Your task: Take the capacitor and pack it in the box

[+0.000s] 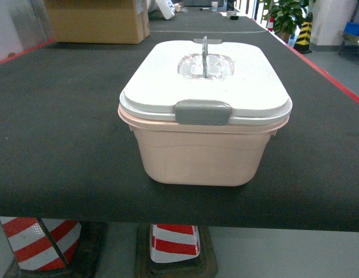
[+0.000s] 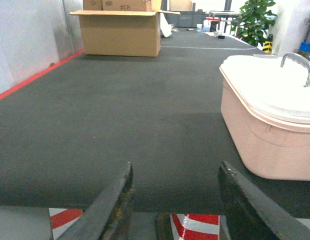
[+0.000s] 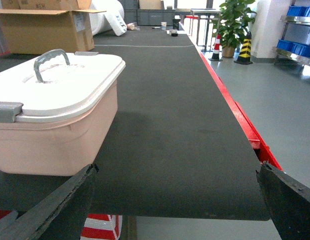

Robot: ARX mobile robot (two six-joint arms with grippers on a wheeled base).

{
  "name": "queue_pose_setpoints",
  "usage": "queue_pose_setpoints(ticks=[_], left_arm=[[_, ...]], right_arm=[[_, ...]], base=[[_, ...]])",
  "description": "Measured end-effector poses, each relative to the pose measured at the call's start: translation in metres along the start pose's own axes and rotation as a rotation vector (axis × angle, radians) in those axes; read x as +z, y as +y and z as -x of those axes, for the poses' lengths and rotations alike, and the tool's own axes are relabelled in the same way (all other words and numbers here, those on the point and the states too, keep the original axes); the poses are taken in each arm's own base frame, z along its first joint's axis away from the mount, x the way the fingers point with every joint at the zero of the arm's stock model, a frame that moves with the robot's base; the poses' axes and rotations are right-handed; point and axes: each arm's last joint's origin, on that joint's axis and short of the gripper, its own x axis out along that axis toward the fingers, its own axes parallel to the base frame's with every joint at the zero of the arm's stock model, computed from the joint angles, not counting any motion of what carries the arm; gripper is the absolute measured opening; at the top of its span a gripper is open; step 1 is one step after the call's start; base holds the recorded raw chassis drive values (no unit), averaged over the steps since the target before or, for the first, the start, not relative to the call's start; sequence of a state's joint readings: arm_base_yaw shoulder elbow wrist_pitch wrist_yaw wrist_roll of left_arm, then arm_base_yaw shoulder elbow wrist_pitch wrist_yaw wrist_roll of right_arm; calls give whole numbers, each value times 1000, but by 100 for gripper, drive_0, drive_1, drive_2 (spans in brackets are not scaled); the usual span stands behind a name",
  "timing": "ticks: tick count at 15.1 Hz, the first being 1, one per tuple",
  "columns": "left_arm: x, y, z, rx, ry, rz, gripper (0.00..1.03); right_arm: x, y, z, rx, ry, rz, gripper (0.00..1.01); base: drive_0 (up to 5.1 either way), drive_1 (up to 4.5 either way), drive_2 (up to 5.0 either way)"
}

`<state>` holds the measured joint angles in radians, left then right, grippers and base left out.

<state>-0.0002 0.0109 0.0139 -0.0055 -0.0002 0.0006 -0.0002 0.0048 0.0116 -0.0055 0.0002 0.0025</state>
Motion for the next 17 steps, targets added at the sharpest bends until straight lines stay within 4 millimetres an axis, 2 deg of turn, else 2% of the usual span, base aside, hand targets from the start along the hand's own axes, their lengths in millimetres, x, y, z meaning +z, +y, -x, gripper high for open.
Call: queue_pose_setpoints(ticks=[4,17], left_arm=[[0,0,0,0,0,0,98],[0,0,0,0,0,0,98]], right_arm=[[0,0,0,0,0,0,98],[0,0,0,0,0,0,98]], base=[[0,0,0],[0,0,0]])
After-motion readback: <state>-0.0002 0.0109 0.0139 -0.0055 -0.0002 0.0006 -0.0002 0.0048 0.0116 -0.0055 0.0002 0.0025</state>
